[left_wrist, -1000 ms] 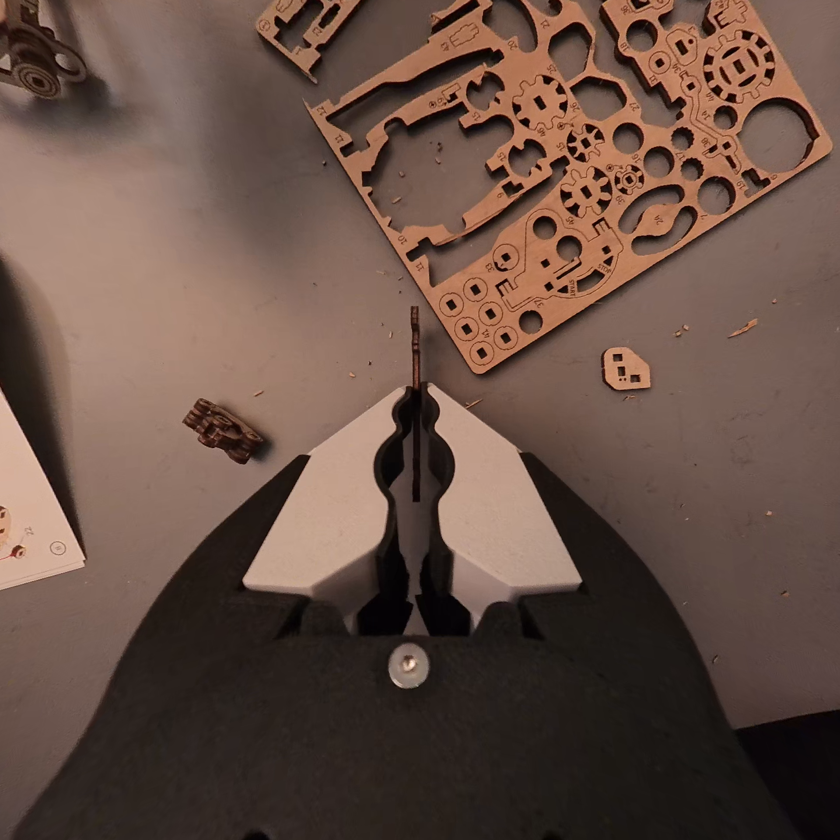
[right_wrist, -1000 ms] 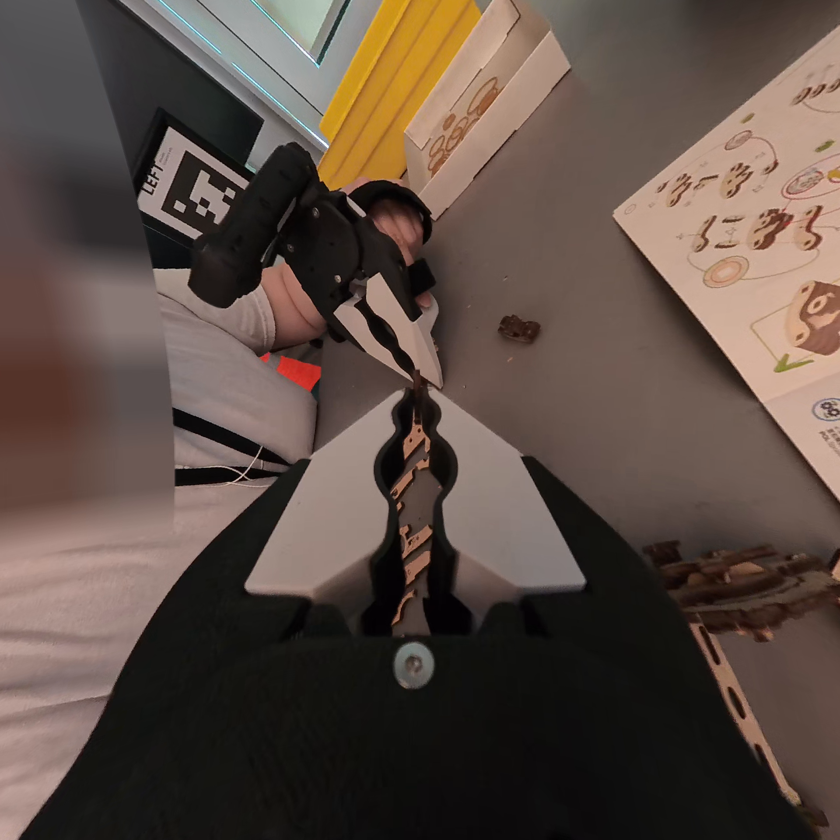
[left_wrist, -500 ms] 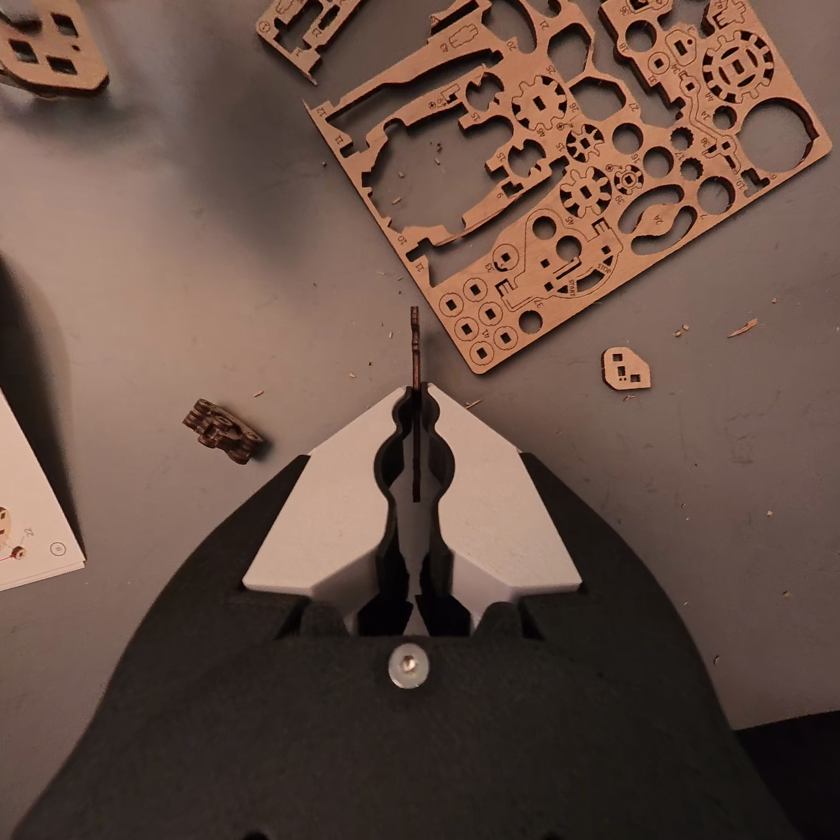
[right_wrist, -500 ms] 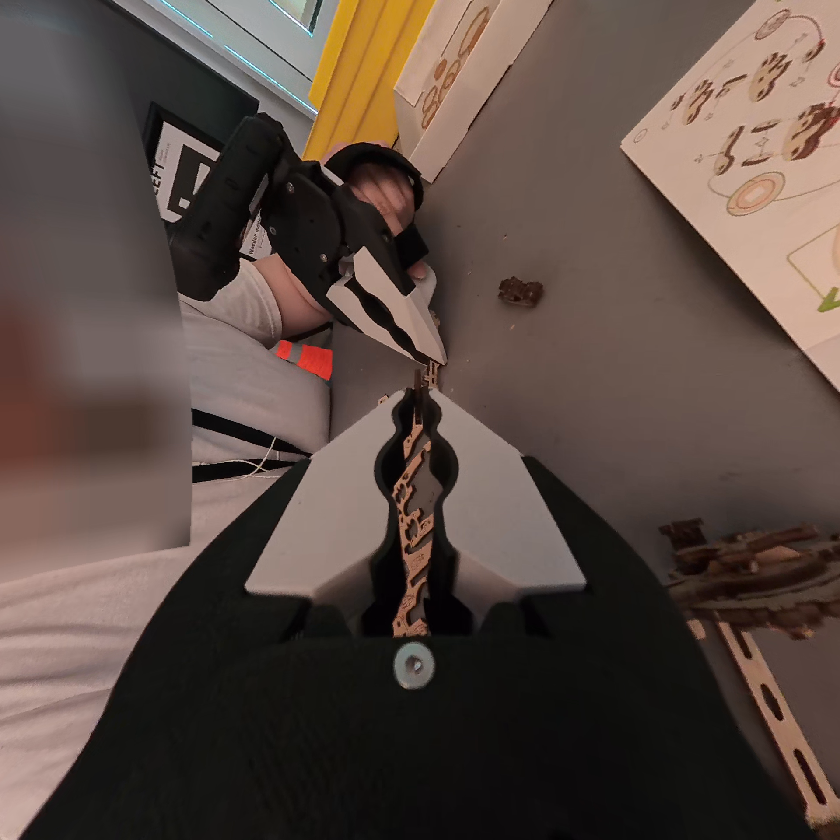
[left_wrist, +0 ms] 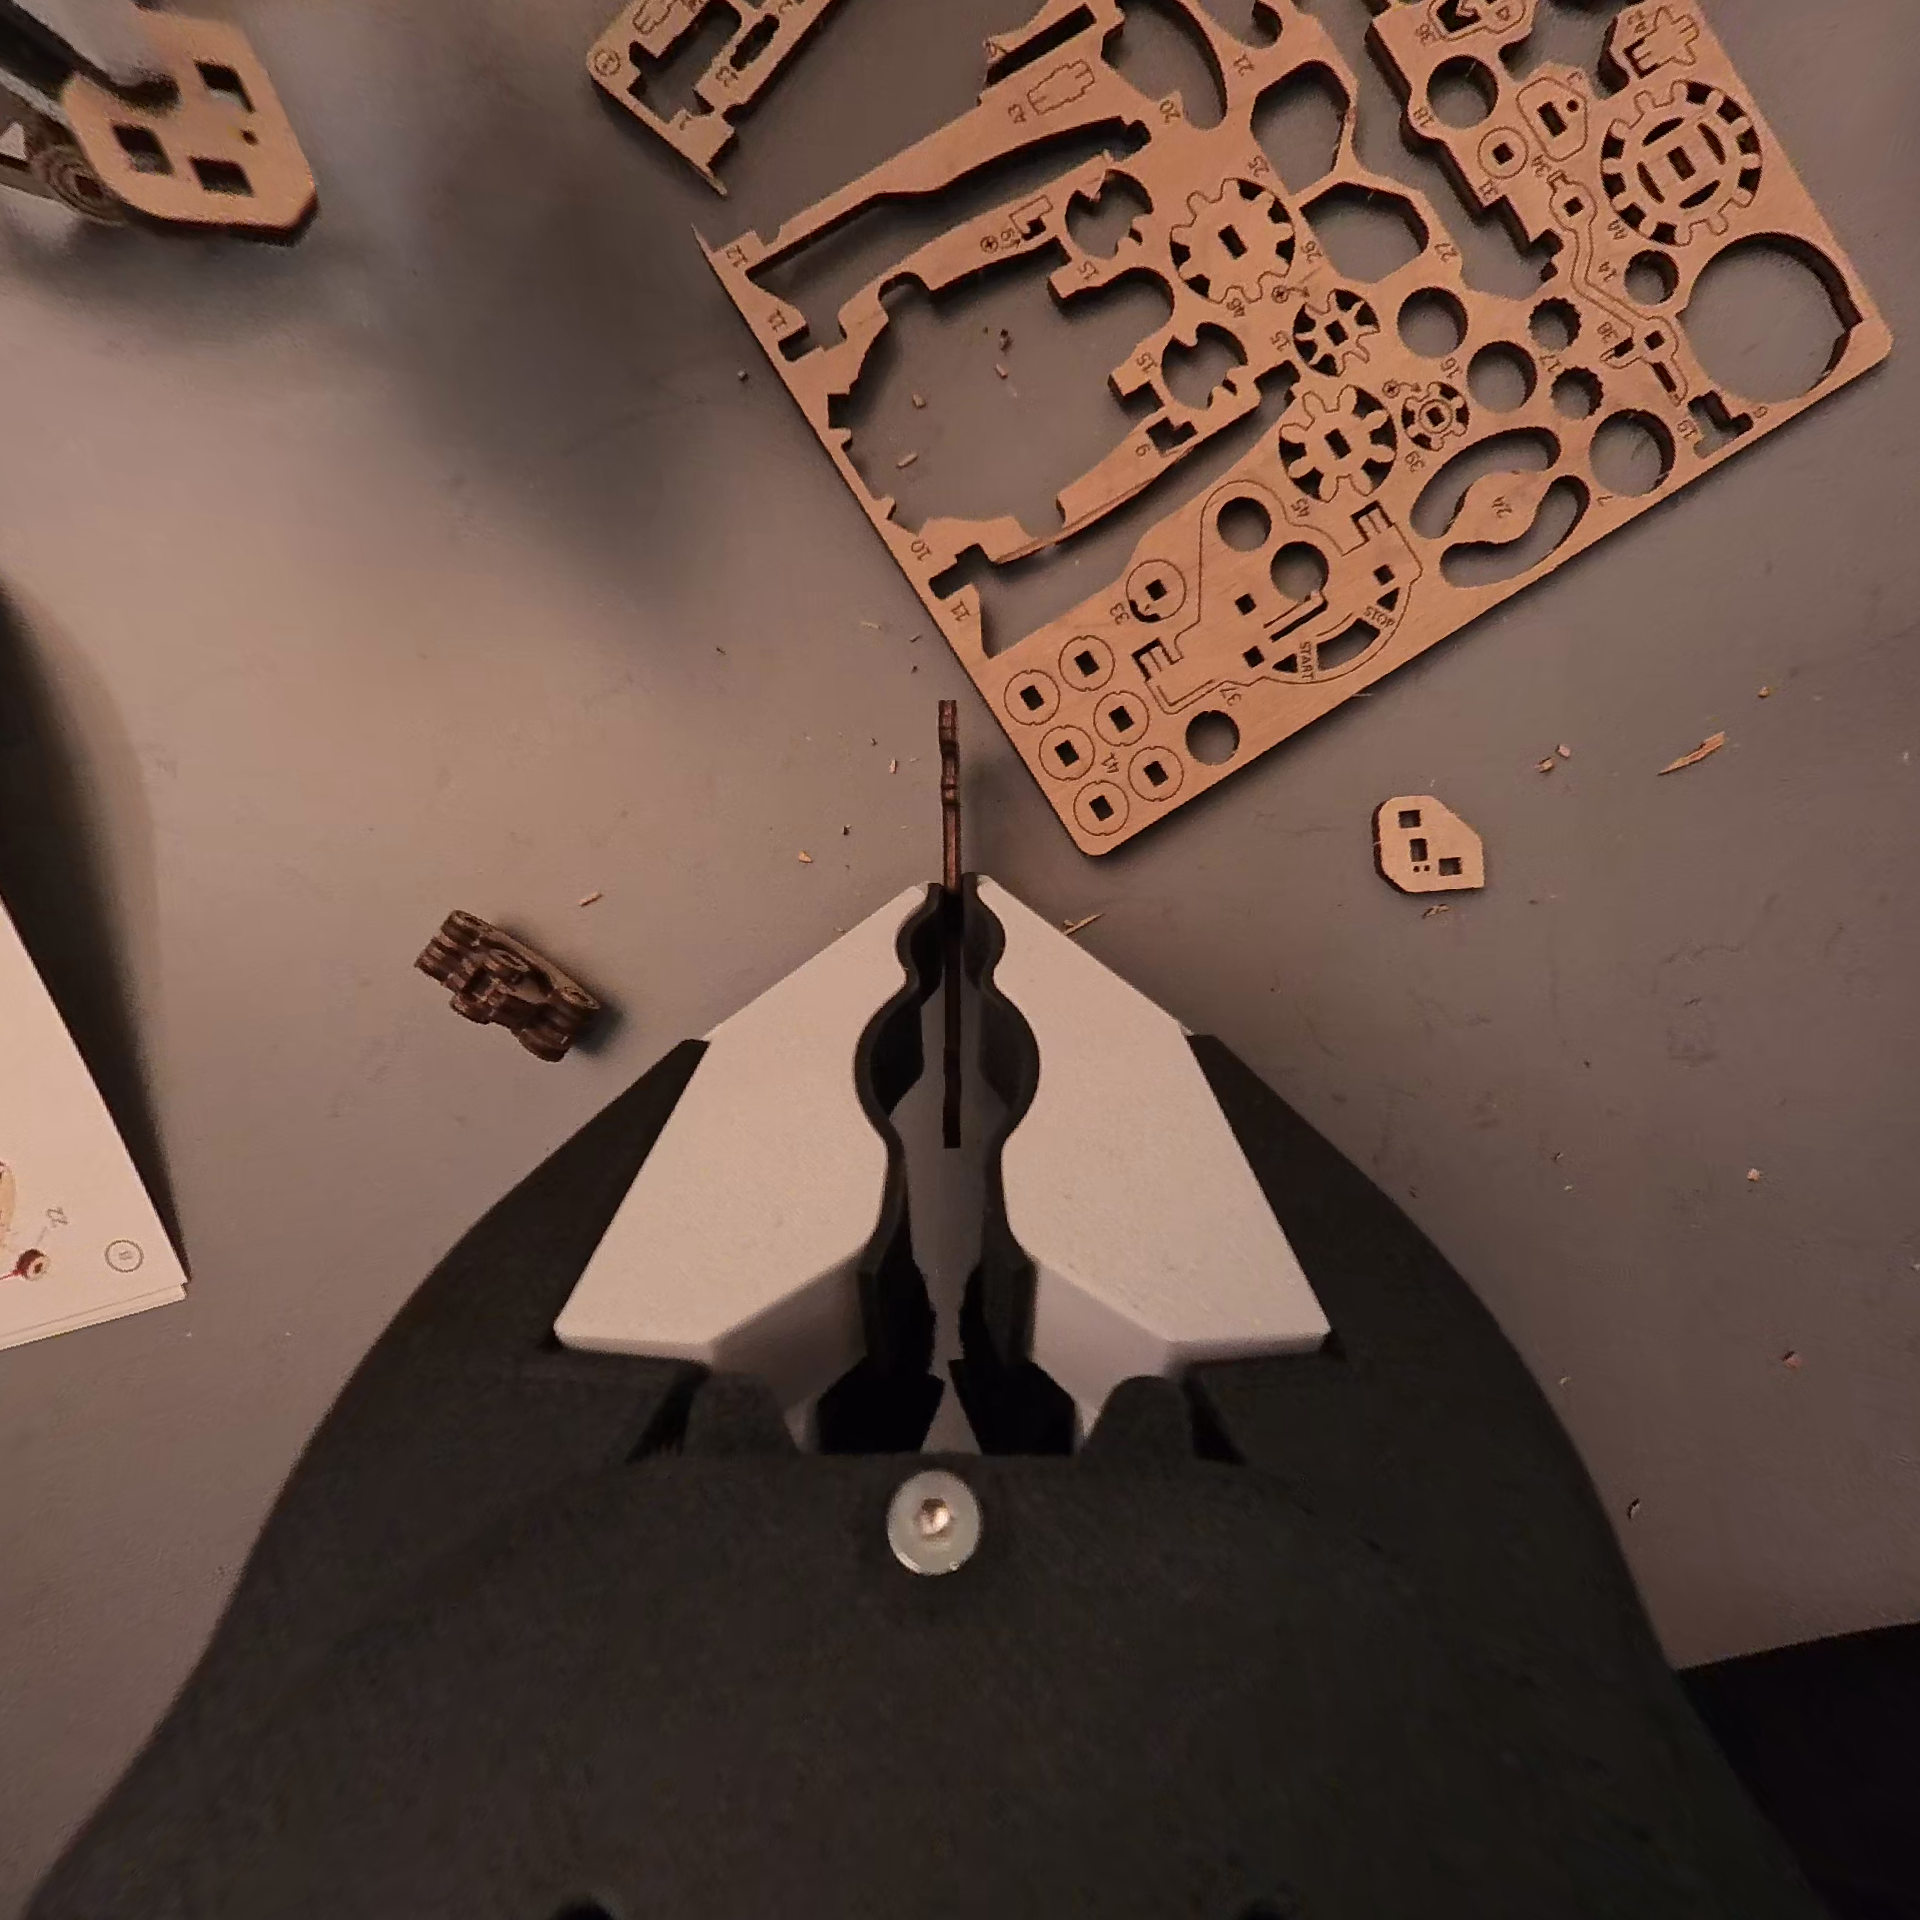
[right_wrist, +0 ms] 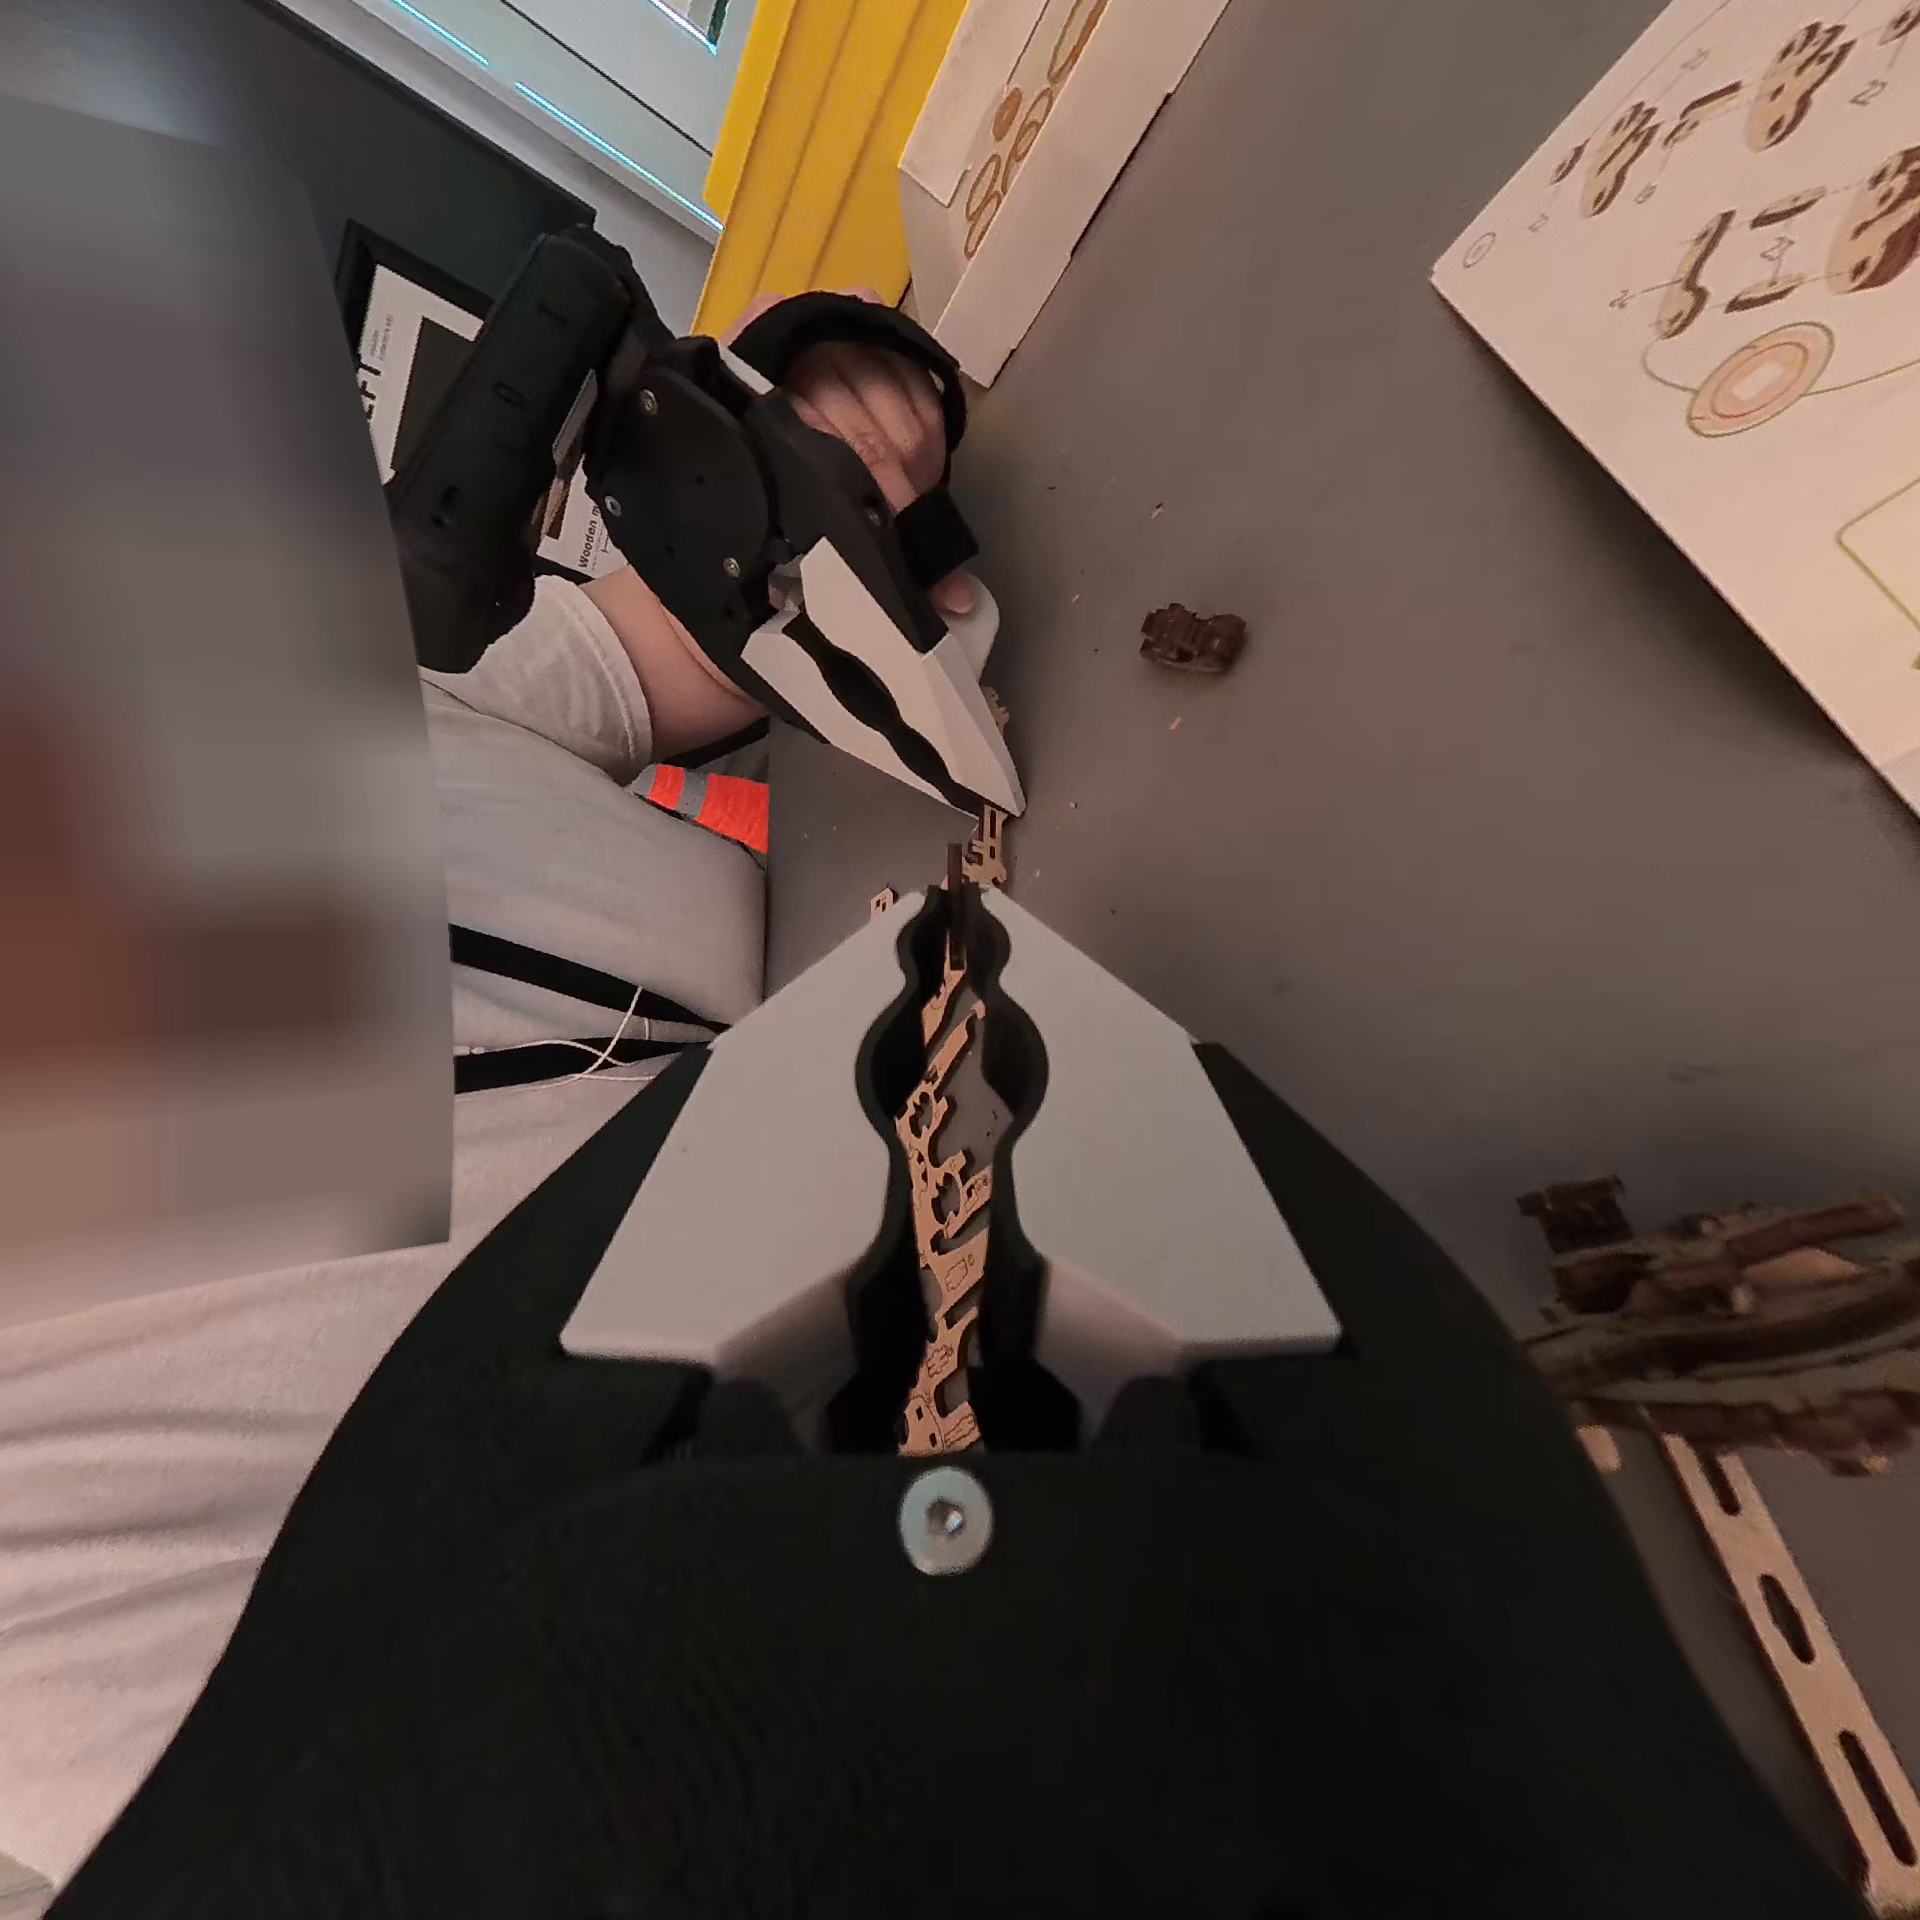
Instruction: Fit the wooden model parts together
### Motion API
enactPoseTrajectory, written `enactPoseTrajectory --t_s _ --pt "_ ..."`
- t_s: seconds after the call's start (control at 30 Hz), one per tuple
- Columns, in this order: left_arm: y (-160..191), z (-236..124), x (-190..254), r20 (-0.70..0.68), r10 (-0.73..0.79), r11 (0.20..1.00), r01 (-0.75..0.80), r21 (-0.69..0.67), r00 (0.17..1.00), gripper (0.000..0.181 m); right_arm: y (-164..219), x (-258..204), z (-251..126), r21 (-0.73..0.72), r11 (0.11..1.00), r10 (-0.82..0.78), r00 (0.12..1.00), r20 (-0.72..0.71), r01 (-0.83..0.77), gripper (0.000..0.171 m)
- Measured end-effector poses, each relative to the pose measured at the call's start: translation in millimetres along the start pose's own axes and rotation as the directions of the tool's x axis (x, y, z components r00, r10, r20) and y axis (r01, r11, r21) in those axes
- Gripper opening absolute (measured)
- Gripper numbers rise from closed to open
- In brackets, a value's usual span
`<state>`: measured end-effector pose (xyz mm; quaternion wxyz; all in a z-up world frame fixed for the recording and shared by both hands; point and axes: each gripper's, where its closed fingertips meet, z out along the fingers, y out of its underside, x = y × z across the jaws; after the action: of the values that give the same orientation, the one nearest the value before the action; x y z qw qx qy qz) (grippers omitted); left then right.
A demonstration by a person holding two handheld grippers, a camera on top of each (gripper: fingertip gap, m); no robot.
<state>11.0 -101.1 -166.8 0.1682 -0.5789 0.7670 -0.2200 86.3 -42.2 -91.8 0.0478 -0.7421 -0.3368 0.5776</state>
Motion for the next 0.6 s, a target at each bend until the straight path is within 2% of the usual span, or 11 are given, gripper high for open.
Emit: enactPoseTrajectory --t_s 0.6 --pt "-0.2 0.0 0.1 -0.009 -0.016 1.000 0.017 0.007 1.000 0.000 -1.8 1.1 -0.7 0.011 1.000 -0.004 1.000 -0.004 0.004 0.001"
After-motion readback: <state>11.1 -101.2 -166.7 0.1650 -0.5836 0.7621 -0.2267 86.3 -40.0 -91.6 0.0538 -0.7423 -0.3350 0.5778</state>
